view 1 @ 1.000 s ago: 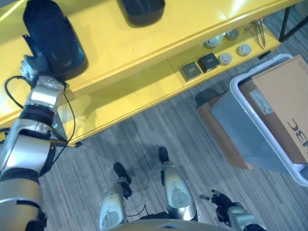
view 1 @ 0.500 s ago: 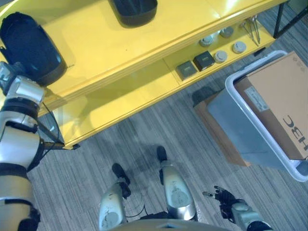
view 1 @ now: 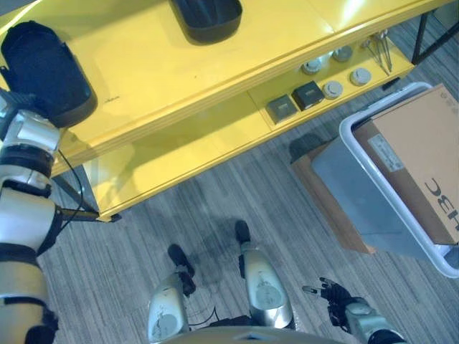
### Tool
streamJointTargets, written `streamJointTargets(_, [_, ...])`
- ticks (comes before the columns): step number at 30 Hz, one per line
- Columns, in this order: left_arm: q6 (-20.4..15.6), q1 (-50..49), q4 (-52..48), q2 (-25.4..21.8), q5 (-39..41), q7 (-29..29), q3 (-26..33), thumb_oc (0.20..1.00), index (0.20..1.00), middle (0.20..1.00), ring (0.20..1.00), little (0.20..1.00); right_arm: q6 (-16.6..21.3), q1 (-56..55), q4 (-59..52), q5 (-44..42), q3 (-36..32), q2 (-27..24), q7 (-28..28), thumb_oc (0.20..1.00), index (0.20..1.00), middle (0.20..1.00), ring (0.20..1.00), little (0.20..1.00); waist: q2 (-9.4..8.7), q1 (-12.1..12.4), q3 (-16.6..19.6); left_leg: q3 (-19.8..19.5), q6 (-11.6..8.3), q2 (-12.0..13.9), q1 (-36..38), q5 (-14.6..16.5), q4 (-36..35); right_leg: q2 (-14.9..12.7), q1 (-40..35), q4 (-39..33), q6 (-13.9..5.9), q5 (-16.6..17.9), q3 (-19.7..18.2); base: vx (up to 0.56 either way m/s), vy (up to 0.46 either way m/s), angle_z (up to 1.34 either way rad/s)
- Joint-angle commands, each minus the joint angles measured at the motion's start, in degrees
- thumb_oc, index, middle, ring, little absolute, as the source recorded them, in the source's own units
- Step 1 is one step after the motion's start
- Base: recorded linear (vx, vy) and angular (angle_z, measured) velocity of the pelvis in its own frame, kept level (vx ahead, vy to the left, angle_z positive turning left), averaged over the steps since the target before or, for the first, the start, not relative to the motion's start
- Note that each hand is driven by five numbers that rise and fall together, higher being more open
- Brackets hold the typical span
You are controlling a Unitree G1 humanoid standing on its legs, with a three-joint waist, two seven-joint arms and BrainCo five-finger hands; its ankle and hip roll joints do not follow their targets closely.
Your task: Move parts from the plastic box to the shelf.
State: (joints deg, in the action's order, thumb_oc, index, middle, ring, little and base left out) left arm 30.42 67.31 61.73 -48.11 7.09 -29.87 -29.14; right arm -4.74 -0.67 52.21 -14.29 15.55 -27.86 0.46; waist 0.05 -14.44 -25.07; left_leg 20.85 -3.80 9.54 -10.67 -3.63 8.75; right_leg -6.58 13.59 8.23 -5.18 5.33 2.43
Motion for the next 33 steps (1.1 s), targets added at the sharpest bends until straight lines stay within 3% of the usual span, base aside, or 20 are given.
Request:
streamJointTargets(1, [-7.3, 2.8, -2.0, -3.8, 0.7, -7.0, 1.3, 1.0, 1.0, 1.0, 1.0, 1.0, 0.9, -2.5, 0.7, -0.6, 1.8, -0.5, -1.4, 1.0, 1.0, 1.0, 1.0, 1.0, -1.85, 0.3, 2.4, -2.7, -1.75, 4.6, -0.7, 5.0, 7.3, -3.5, -1.3, 2.5, -2.78, -5.0, -2.7, -0.05, -0.061, 0.0])
streamJointTargets(2, [-10.2, 2.9, -4.7, -3.7, 0.9, -9.4, 2.1, 1.0, 1.0, 1.0, 1.0, 1.0, 1.2, -2.9, 0.8, -0.1, 1.6, -0.2, -1.5, 1.0, 1.0, 1.0, 1.0, 1.0, -1.97, 0.6, 2.6, -2.2, -1.27, 4.7, -0.7, 3.5, 6.6, -3.3, -1.3, 2.0, -2.49, -3.8, -2.6, 0.0, 0.0, 0.0])
streamJointTargets(6, [-12.7, 2.5, -8.1, -3.6, 0.1, -11.6, 2.6, 1.0, 1.0, 1.0, 1.0, 1.0, 1.5, -3.5, 0.8, 0.8, 1.4, 0.4, -1.7, 1.0, 1.0, 1.0, 1.0, 1.0, -1.89, 1.0, 3.0, -2.3, -1.27, 4.6, -0.1, 3.4, 6.0, -3.5, -2.0, 1.6, -2.64, -3.8, -2.3, -0.01, -0.018, 0.0])
streamJointTargets(7, [-15.3, 1.4, -13.5, -4.0, -0.9, -13.6, 3.5, 1.0, 1.0, 1.0, 1.0, 1.0, 1.0, -4.3, 0.3, 0.9, 0.9, 1.0, -2.2, 1.0, 1.0, 1.0, 1.0, 1.0, -1.61, 1.7, 3.6, -2.5, -1.26, 4.3, 1.1, 3.2, 4.8, -3.7, -3.4, 0.7, -2.87, -3.6, -1.9, 0.04, -0.025, 0.02])
streamJointTargets(11, [-18.9, -1.3, -22.5, -5.7, -2.4, -12.4, 5.5, 1.0, 1.0, 1.0, 1.0, 1.0, 0.4, -5.6, -0.1, 2.1, -0.4, 1.9, -2.7, 1.0, 1.0, 1.0, 1.0, 1.0, -1.17, 3.0, 4.9, -2.8, -1.34, 3.7, 3.1, 3.0, 3.0, -4.0, -5.8, -1.2, -3.27, -3.2, -1.0, 0.05, -0.02, 0.08])
streamJointTargets(14, [-23.9, -7.2, -35.0, -7.8, 1.6, -5.7, 9.5, 1.0, 1.0, 1.0, 1.0, 1.0, -1.1, -6.7, -0.8, 3.1, -1.7, 3.1, -3.4, 1.0, 1.0, 1.0, 1.0, 1.0, -0.87, 4.3, 6.4, -2.9, -1.44, 3.3, 5.1, 3.0, 1.1, -4.4, -8.3, -3.2, -3.79, -2.9, 0.0, 0.07, -0.022, 0.03])
streamJointTargets(15, [-25.1, -11.3, -42.2, -7.2, 4.8, -1.1, 12.8, 1.0, 1.0, 1.0, 1.0, 1.0, -1.5, -7.2, -0.9, 3.6, -2.4, 3.9, -3.8, 1.0, 1.0, 1.0, 1.0, 1.0, -0.8, 5.0, 6.9, -3.0, -1.46, 3.1, 5.9, 3.0, 0.5, -4.6, -9.3, -4.0, -3.98, -2.8, 0.5, 0.08, -0.024, 0.06])
streamJointTargets(17, [-26.8, -23.5, -57.7, -2.7, 11.3, 10.3, 20.6, 1.0, 1.0, 1.0, 1.0, 1.0, -2.8, -8.1, -1.8, 5.0, -4.4, 5.8, -4.5, 1.0, 1.0, 1.0, 1.0, 1.0, -0.67, 6.7, 7.7, -3.5, -1.6, 2.6, 7.1, 3.0, -0.6, -4.9, -10.9, -5.1, -4.33, -2.6, 1.5, 0.07, -0.018, 0.07])
streamJointTargets(19, [-27.4, -28.8, -62.6, -0.4, 11.9, 13.9, 23.0, 1.0, 1.0, 1.0, 1.0, 1.0, -3.2, -8.5, -2.2, 5.5, -4.9, 6.6, -5.0, 1.0, 1.0, 1.0, 1.0, 1.0, -0.59, 7.3, 8.0, -3.7, -1.6, 2.5, 7.3, 2.8, -1.0, -4.9, -11.0, -5.4, -4.42, -2.3, 1.8, 0.04, -0.015, 0.16])
streamJointTargets(20, [-29.3, -41.8, -73.1, 6.4, 12.1, 21.5, 27.3, 1.0, 1.0, 1.0, 1.0, 1.0, -3.8, -10.5, -3.5, 5.9, -6.1, 8.2, -5.9, 1.0, 1.0, 1.0, 1.0, 1.0, -0.54, 8.8, 8.5, -4.4, -1.62, 2.1, 7.9, 2.8, -1.3, -5.2, -12.1, -5.6, -4.67, -2.3, 2.7, 0.07, -0.013, 0.23])
streamJointTargets(21, [-30.8, -46.3, -75.6, 9.1, 11.1, 24.3, 27.8, 1.0, 1.0, 1.0, 1.0, 1.0, -3.7, -11.4, -3.8, 6.2, -6.6, 8.9, -6.4, 1.0, 1.0, 1.0, 1.0, 1.0, -0.54, 9.2, 8.6, -4.7, -1.57, 2.0, 8.3, 3.1, -1.2, -5.4, -12.6, -5.6, -4.86, -2.5, 2.9, 0.06, -0.012, 0.16])
streamJointTargets(22, [-30.9, -47.5, -76.1, 9.8, 11.8, 26.0, 28.1, 1.0, 1.0, 1.0, 1.0, 1.0, -3.7, -11.8, -3.9, 6.4, -6.7, 9.1, -6.5, 1.0, 1.0, 1.0, 1.0, 1.0, -0.5, 9.3, 8.9, -4.7, -1.54, 2.0, 8.1, 2.9, -1.4, -5.4, -12.4, -5.6, -4.85, -2.3, 3.0, 0.03, 0.002, 0.15])
streamJointTargets(24, [-30.7, -57.7, -79.4, 15.7, 15.9, 33.1, 28.2, 1.0, 1.0, 1.0, 1.0, 1.0, -3.0, -13.8, -3.6, 7.1, -7.6, 10.2, -6.9, 1.0, 1.0, 1.0, 1.0, 1.0, -0.37, 10.8, 9.2, -5.3, -1.5, 1.8, 8.4, 2.9, -1.4, -5.6, -13.1, -5.9, -4.98, -2.1, 3.7, 0.02, 0.009, 0.21])
streamJointTargets(26, [-31.0, -63.2, -79.3, 17.1, 18.9, 36.9, 27.1, 0.583, 0.583, 0.583, 0.583, 0.583, -2.0, -14.5, -2.5, 6.9, -7.9, 10.4, -7.0, 1.0, 1.0, 1.0, 1.0, 1.0, -0.06, 11.7, 9.4, -5.3, -1.46, 1.6, 8.7, 2.9, -1.6, -5.7, -13.6, -6.3, -5.07, -1.9, 4.2, 0.0, 0.021, 0.18])
streamJointTargets(27, [-33.2, -67.1, -78.9, 17.4, 19.6, 37.7, 25.3, 0.2, 0.2, 0.2, 0.2, 0.2, -1.2, -14.5, -1.4, 5.8, -8.0, 9.8, -6.7, 1.0, 1.0, 1.0, 1.0, 1.0, 0.27, 12.4, 9.5, -5.5, -1.42, 1.5, 8.8, 2.8, -1.9, -6.0, -14.0, -6.7, -5.14, -1.6, 4.7, -0.02, 0.029, 0.18])
streamJointTargets(29, [-33.2, -69.8, -78.2, 17.4, 22.5, 36.4, 24.1, 0.2, 0.2, 0.2, 0.2, 0.2, -0.5, -14.5, -0.6, 5.1, -7.9, 9.4, -6.8, 1.0, 1.0, 1.0, 1.0, 1.0, 0.57, 12.9, 9.5, -5.7, -1.34, 1.3, 9.0, 2.7, -2.2, -6.1, -14.2, -6.9, -5.28, -1.5, 5.1, -0.01, 0.037, 0.08])
streamJointTargets(33, [-38.2, -70.1, -75.6, 16.5, 18.8, 31.7, 22.0, 0.2, 0.2, 0.2, 0.2, 0.2, -0.6, -14.1, 0.4, 3.4, -6.6, 8.9, -7.3, 1.0, 1.0, 1.0, 1.0, 1.0, 0.56, 13.0, 10.1, -5.3, -1.2, 1.3, 9.6, 2.7, -2.5, -6.5, -14.4, -6.9, -5.55, -1.4, 5.5, 0.0, 0.016, 0.02])
